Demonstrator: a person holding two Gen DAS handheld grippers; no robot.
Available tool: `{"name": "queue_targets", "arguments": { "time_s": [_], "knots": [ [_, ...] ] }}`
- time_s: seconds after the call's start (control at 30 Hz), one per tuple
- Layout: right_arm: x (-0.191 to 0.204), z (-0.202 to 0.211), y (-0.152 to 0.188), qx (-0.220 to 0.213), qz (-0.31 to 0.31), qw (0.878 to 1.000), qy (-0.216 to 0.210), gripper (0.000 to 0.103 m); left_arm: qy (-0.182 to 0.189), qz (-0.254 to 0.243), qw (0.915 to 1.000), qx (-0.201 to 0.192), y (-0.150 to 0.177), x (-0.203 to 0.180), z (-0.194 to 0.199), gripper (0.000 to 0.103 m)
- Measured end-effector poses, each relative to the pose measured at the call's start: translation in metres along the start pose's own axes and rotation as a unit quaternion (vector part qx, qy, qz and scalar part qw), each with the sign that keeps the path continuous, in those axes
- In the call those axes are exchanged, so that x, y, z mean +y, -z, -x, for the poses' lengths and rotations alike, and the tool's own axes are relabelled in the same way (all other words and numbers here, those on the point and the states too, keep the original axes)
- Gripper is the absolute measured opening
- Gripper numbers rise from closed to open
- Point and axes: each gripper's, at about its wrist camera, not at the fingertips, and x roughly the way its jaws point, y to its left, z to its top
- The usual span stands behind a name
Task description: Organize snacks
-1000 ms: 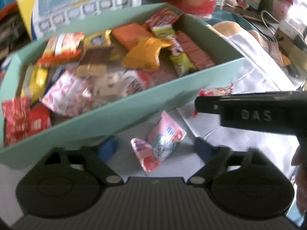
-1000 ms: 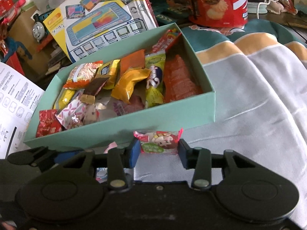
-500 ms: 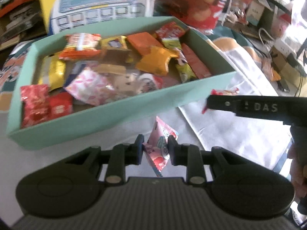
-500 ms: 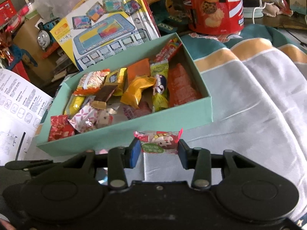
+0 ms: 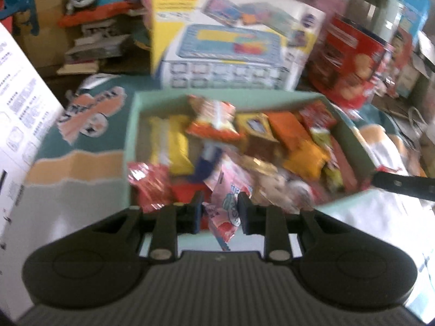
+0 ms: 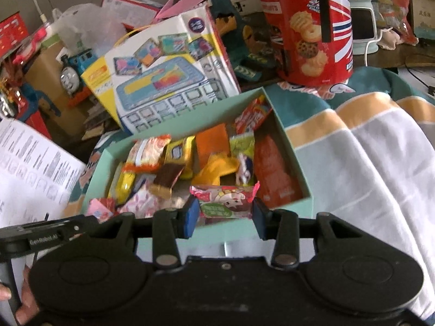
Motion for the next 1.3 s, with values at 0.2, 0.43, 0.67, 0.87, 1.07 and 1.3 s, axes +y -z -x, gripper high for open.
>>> {"name": "queue_targets", "arguments": {
  "time_s": [0.2, 0.43, 0.67, 0.87, 1.07, 1.3],
  "knots": [
    [-0.007, -0.016, -0.022, 0.001, -0.009, 1.000, 0.000, 0.047, -0.026, 0.015, 0.9996, 0.004, -0.023, 0.021, -0.023, 0.028],
    [-0.010, -0.028, -0.019, 0.005, -0.015, 1.000, 0.005, 0.093, -0.065, 0.030, 0.9975, 0.003, -0.017, 0.024, -0.030, 0.103],
    [-0.009, -0.017, -0.010, 0.001, -0.026, 1.000, 0.013, 0.103, -0.054, 0.052, 0.9967, 0.031, 0.002, 0.022, -0.022, 0.103],
    [0.001, 0.000, 0.001, 0.008, -0.007, 1.000, 0.019, 0.103, -0.053, 0.058, 0.9964, 0.033, 0.014, 0.018, 0.000, 0.103],
    [0.012, 0.019, 0.017, 0.023, 0.002, 1.000, 0.019, 0.103, -0.054, 0.062, 0.9961, 0.032, 0.026, 0.018, 0.025, 0.103],
    [0.024, 0.039, 0.033, 0.027, 0.023, 0.999, 0.034, 0.103, -0.063, 0.057, 0.9959, 0.030, 0.040, 0.019, 0.048, 0.103]
  ]
}}
